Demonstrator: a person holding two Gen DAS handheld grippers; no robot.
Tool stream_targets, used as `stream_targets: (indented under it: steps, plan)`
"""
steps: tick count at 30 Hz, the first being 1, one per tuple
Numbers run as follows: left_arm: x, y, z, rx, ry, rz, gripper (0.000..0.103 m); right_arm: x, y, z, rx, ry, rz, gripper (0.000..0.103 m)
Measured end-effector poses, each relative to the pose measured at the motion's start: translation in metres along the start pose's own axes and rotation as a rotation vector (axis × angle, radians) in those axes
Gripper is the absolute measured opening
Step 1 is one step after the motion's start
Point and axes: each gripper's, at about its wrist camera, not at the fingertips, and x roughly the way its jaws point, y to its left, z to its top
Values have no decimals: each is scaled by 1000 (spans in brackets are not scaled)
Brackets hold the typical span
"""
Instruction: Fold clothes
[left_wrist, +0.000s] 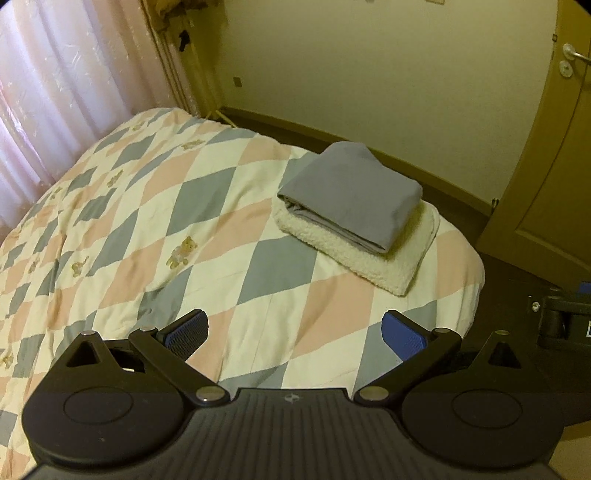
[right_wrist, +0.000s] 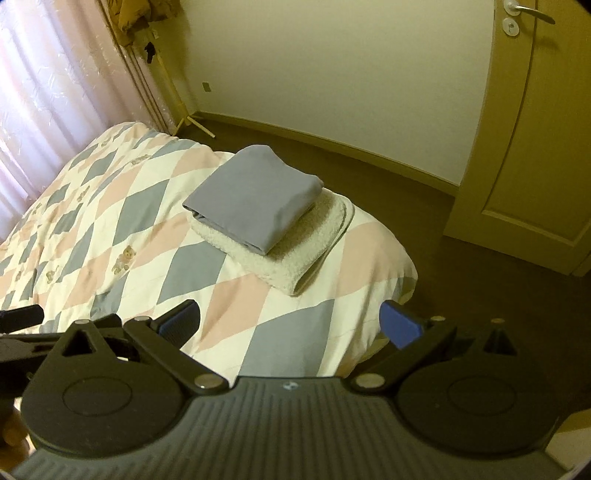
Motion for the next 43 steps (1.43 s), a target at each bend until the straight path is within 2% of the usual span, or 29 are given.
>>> stream_targets:
  steps: [16, 30, 39, 43]
  plan:
    - [26, 6, 29, -9, 16, -1, 103, 32, 16, 31, 1, 28, 20, 102]
    - [42, 5, 47, 1, 26, -20, 103, 45, 20, 47, -6, 31, -6, 102]
    - [35, 1, 47, 1, -6, -30, 103, 43, 16, 48, -9, 29, -10, 102]
    - [27, 1, 43, -10, -19, -12, 103, 35, 14, 45, -19, 18, -9, 102]
